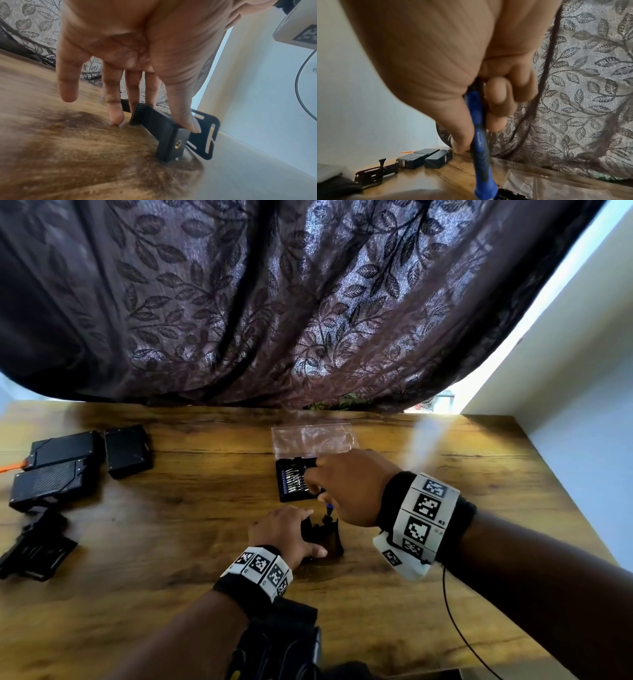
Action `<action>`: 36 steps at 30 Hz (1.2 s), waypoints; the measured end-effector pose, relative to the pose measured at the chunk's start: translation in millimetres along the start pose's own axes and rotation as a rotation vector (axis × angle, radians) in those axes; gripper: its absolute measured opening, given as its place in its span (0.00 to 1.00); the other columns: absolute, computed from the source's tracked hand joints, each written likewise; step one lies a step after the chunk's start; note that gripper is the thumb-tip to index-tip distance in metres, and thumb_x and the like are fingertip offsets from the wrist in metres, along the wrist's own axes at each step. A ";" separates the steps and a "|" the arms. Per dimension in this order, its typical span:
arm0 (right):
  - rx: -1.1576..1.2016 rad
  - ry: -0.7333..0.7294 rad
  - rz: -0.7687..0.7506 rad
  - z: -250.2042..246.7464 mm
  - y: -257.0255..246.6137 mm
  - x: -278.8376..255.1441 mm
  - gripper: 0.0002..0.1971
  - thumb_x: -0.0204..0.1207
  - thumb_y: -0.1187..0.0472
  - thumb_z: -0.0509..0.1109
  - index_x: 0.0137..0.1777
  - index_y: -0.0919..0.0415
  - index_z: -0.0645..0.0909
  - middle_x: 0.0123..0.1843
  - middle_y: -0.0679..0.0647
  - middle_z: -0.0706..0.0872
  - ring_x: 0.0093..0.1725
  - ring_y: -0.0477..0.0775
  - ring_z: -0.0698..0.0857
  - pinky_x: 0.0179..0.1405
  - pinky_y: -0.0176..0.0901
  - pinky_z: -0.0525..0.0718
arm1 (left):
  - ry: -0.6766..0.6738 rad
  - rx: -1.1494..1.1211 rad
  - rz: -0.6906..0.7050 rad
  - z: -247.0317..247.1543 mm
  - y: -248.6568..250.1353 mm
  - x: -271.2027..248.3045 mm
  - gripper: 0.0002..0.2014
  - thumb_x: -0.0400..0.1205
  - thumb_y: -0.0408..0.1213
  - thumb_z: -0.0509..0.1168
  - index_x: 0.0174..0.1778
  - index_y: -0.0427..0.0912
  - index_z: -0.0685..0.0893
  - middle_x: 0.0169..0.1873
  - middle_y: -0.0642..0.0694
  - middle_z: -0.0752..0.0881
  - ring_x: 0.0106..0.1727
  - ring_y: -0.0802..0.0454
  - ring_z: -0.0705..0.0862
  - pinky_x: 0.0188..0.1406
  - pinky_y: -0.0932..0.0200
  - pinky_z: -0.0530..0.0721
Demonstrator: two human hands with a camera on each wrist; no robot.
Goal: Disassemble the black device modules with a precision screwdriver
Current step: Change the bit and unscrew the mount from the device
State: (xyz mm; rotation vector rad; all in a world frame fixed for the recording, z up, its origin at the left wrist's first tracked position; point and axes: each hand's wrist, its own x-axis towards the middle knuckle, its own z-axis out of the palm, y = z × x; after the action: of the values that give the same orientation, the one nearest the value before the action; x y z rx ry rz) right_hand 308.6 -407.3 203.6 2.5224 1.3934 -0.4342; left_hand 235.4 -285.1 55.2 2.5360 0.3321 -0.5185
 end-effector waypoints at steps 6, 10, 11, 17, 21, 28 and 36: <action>-0.089 0.007 0.006 2.6 -1.2 0.4 0.12 0.88 0.53 0.64 0.67 0.55 0.77 0.58 0.55 0.82 0.46 0.57 0.84 0.40 0.51 0.81 | 0.015 0.007 0.005 1.8 2.4 0.3 0.44 0.73 0.66 0.75 0.84 0.60 0.68 0.83 0.57 0.70 0.83 0.51 0.69 0.77 0.41 0.72; -0.012 0.013 -0.020 1.4 3.7 -3.2 0.21 0.78 0.65 0.74 0.69 0.56 0.74 0.69 0.57 0.69 0.54 0.54 0.77 0.42 0.49 0.85 | 0.034 0.004 0.016 4.1 0.5 2.3 0.44 0.72 0.66 0.76 0.83 0.61 0.69 0.83 0.57 0.70 0.83 0.52 0.69 0.77 0.41 0.73; 0.007 0.019 -0.044 0.6 5.1 -3.0 0.20 0.77 0.68 0.73 0.67 0.55 0.75 0.68 0.56 0.69 0.54 0.52 0.73 0.39 0.43 0.79 | 0.035 0.005 0.017 4.4 0.1 2.8 0.44 0.71 0.66 0.76 0.83 0.61 0.69 0.83 0.57 0.70 0.82 0.52 0.69 0.77 0.41 0.73; 0.039 0.001 -0.061 0.1 3.9 0.6 0.15 0.76 0.68 0.73 0.60 0.55 0.78 0.60 0.51 0.76 0.46 0.50 0.72 0.30 0.36 0.61 | 0.030 0.005 0.023 7.2 -2.6 5.6 0.44 0.71 0.67 0.76 0.83 0.61 0.69 0.82 0.57 0.71 0.82 0.52 0.70 0.76 0.40 0.74; 0.002 0.000 -0.033 -1.0 3.4 5.8 0.12 0.80 0.60 0.73 0.63 0.56 0.80 0.59 0.52 0.79 0.44 0.51 0.74 0.40 0.43 0.71 | 0.031 0.014 0.019 7.6 -2.0 6.8 0.44 0.71 0.67 0.75 0.83 0.61 0.69 0.82 0.57 0.70 0.82 0.52 0.70 0.76 0.41 0.74; -0.064 -0.013 0.043 -4.6 13.4 1.9 0.13 0.89 0.50 0.62 0.61 0.57 0.81 0.53 0.55 0.86 0.41 0.54 0.75 0.40 0.46 0.71 | 0.039 0.009 0.018 8.3 -1.4 8.3 0.44 0.72 0.67 0.76 0.83 0.61 0.68 0.81 0.57 0.71 0.81 0.53 0.71 0.75 0.42 0.75; 0.104 0.006 -0.023 0.5 21.8 -3.1 0.09 0.79 0.67 0.73 0.55 0.54 0.81 0.58 0.49 0.74 0.48 0.49 0.72 0.44 0.41 0.71 | 0.036 0.008 0.024 8.1 -0.9 7.7 0.45 0.71 0.66 0.76 0.83 0.60 0.69 0.81 0.57 0.73 0.80 0.52 0.72 0.74 0.42 0.77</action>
State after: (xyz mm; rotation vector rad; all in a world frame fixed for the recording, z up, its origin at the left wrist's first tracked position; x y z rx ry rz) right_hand 325.4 -421.3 205.4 2.5934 1.4390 -0.5169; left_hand 239.6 -287.8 45.2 2.5565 0.3136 -0.4659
